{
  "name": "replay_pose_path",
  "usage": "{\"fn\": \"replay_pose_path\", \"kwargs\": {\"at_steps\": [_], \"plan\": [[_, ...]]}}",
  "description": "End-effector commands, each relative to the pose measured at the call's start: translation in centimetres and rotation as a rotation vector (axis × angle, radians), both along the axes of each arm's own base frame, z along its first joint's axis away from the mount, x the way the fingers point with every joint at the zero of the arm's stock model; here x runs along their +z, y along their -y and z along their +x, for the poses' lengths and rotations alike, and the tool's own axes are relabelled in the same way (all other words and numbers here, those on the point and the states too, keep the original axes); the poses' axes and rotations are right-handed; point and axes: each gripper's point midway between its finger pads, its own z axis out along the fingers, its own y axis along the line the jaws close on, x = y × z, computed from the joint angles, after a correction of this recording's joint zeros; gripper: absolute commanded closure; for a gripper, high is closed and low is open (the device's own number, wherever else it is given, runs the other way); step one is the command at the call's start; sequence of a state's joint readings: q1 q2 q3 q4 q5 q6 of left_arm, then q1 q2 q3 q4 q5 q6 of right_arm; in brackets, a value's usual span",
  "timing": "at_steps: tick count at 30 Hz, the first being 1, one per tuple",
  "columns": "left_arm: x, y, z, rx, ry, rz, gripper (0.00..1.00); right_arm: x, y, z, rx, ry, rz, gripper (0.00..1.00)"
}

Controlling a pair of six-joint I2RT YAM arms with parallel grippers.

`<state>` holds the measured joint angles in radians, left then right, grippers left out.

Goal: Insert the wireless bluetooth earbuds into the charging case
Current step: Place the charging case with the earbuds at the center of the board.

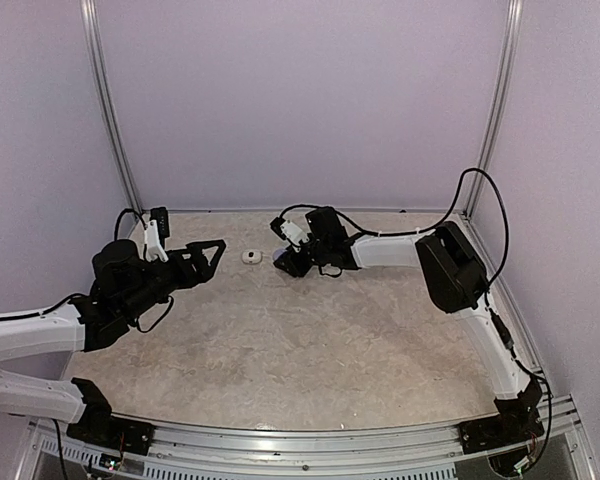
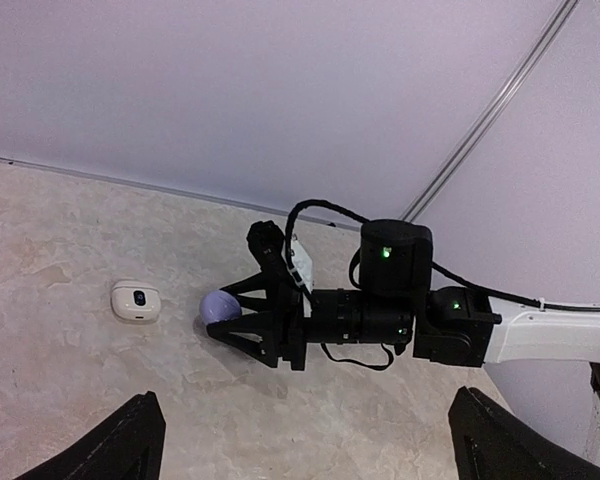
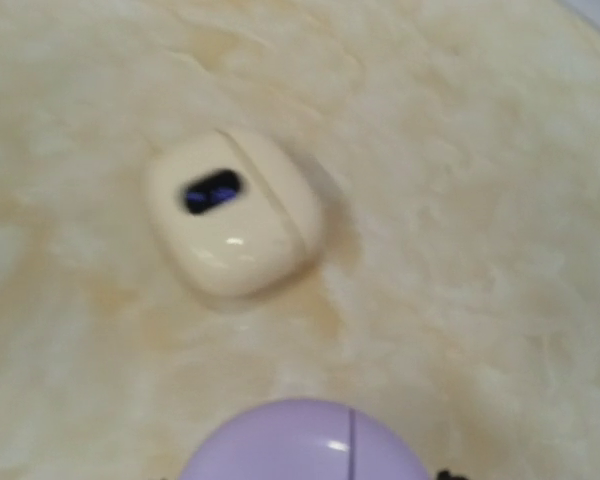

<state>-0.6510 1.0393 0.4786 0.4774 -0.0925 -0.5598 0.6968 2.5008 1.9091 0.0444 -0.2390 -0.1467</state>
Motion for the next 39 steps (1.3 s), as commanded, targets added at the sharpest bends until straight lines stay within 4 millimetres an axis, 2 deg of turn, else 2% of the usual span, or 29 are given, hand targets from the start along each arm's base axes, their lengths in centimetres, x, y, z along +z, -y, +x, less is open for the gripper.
{"fn": "replay_pose_path", "kwargs": {"at_steps": [1,6,11,20,25,28,30,32,37,39], "plan": [[0.8,-0.4,0.7,0.029,0.016,0.012,0.01,-0.1,0.2,1.9,-0.039,-0.048,-0.005,0.58],[0.4,-0.7,0.9,0.043,0.008,0.021,0.01,-0.9,0.2,2.7,-0.031,-0.092,-0.01,0.54],[0.4,-0.7,1.1,0.044,0.007,0.026,0.01,-1.4,-0.1,2.5,0.003,-0.12,-0.02,0.53],[0.4,-0.7,1.0,0.039,0.0,0.025,0.01,-2.7,0.7,2.3,0.003,-0.138,-0.088,0.5],[0.6,-0.7,0.9,0.036,0.002,0.023,0.01,-2.9,0.7,2.2,0.004,-0.14,-0.093,0.42],[0.5,-0.9,0.9,0.046,-0.007,0.031,0.01,-2.9,0.7,2.1,0.006,-0.143,-0.093,0.32],[0.2,-0.9,0.9,0.049,-0.016,0.04,0.01,-2.4,0.6,1.9,0.019,-0.146,-0.079,0.19],[0.2,-0.8,1.0,0.044,-0.021,0.043,0.01,-1.8,0.6,1.7,0.017,-0.146,-0.068,0.11],[0.3,0.0,1.6,0.026,-0.042,0.058,0.01,1.4,1.0,1.6,-0.001,-0.102,-0.033,0.01],[0.6,0.4,2.0,0.021,-0.049,0.073,0.01,3.4,1.3,1.6,-0.011,-0.073,-0.012,0.01]]}}
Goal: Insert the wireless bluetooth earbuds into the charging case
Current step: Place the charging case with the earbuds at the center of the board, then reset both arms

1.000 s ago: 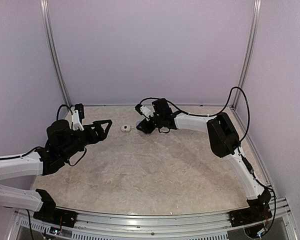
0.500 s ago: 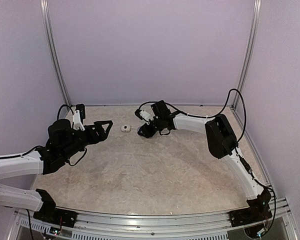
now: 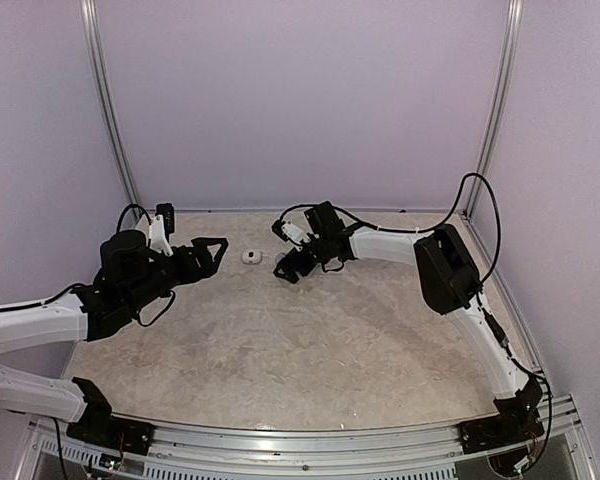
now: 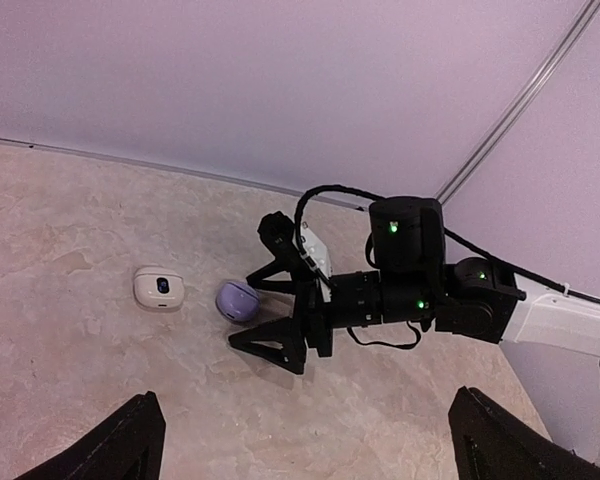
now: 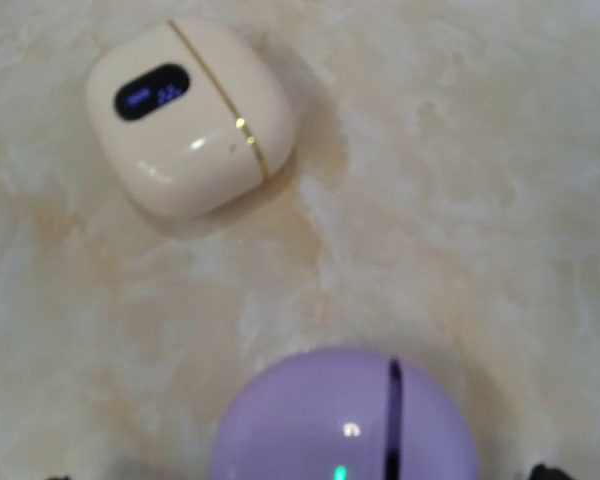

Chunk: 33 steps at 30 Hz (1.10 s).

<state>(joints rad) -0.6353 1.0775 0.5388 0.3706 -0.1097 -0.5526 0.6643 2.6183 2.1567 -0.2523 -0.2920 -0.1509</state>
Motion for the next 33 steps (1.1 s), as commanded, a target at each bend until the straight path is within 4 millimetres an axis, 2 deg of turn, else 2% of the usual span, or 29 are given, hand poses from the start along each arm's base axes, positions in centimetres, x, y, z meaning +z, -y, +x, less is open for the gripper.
{"fn": "replay_pose_path", "kwargs": {"at_steps": [1,6,7,10,11,15,18,21,25,28,33], "plan": [[1.6,0.8,1.2,-0.011,0.006,0.024,0.01,6.9,0.5,0.5,-0.029,0.089,0.078,0.0],[2.1,1.6,3.0,-0.011,-0.027,0.068,0.01,13.2,1.7,-0.2,-0.057,0.181,0.135,0.0],[2.8,1.8,3.4,-0.013,-0.021,0.07,0.01,15.5,2.0,-0.5,-0.061,0.211,0.156,0.0],[3.2,2.2,4.7,-0.012,-0.032,0.103,0.01,18.9,3.5,-1.6,-0.084,0.249,0.191,0.01],[2.9,2.3,5.3,-0.009,-0.045,0.118,0.01,19.0,4.2,-2.1,-0.091,0.241,0.195,0.01],[2.6,2.3,7.7,0.016,-0.094,0.166,0.01,22.5,7.2,-4.0,-0.138,0.28,0.267,0.0],[2.4,2.3,8.6,0.024,-0.089,0.195,0.01,23.8,10.1,-5.6,-0.195,0.3,0.305,0.0],[1.8,1.9,9.1,0.046,-0.077,0.214,0.01,24.1,12.7,-7.3,-0.25,0.293,0.332,0.0],[-0.5,1.6,8.4,0.04,-0.091,0.211,0.01,23.3,15.6,-10.1,-0.307,0.285,0.373,0.0],[-3.1,1.1,7.2,0.043,-0.116,0.204,0.01,20.7,17.4,-12.1,-0.34,0.257,0.372,0.0],[-5.9,0.7,5.3,0.055,-0.132,0.213,0.01,16.6,19.9,-14.4,-0.407,0.237,0.391,0.0]]}}
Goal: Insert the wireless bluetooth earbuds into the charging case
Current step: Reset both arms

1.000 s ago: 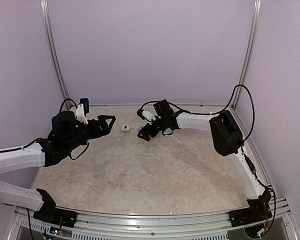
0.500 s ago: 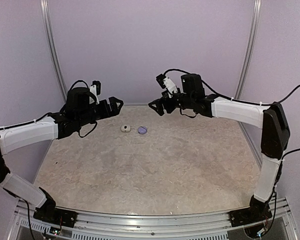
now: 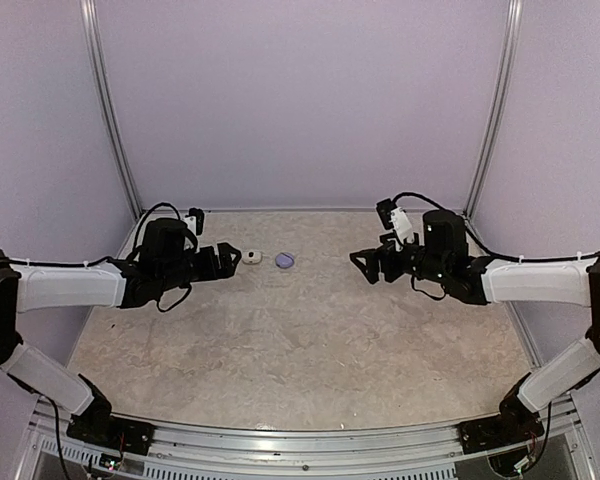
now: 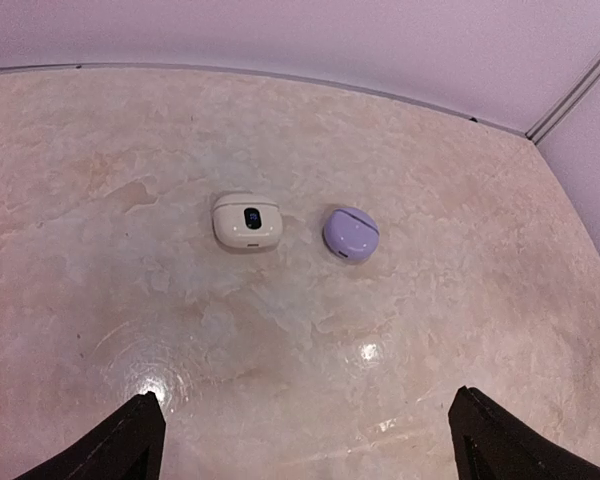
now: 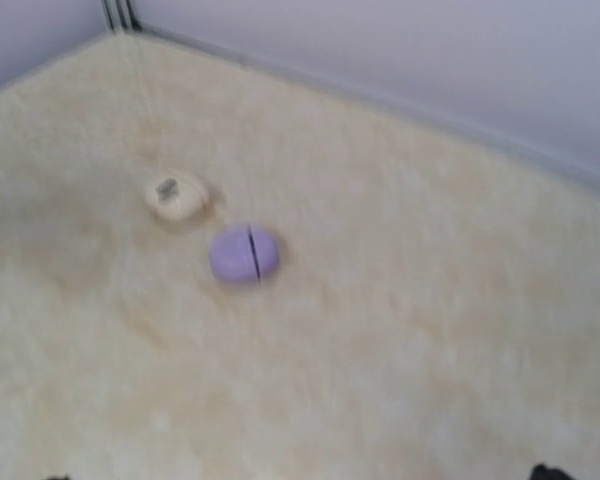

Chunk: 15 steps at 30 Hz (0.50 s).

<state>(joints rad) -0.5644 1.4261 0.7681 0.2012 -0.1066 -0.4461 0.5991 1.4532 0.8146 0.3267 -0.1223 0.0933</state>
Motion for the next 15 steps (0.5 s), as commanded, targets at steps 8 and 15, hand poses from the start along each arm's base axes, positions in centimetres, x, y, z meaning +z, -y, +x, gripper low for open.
{"fn": "replay_pose_path", "kwargs": {"at_steps": [8,15], "plan": [[-1.7,0.2,-2.0,0.013,0.042,-0.046,0.01,-2.8,2.3,-1.9,-0.075,-0.002,0.126,0.0],[-1.6,-0.1,-2.0,0.03,0.051,-0.046,0.01,-3.0,2.1,-1.8,-0.066,-0.002,0.128,0.01]]}}
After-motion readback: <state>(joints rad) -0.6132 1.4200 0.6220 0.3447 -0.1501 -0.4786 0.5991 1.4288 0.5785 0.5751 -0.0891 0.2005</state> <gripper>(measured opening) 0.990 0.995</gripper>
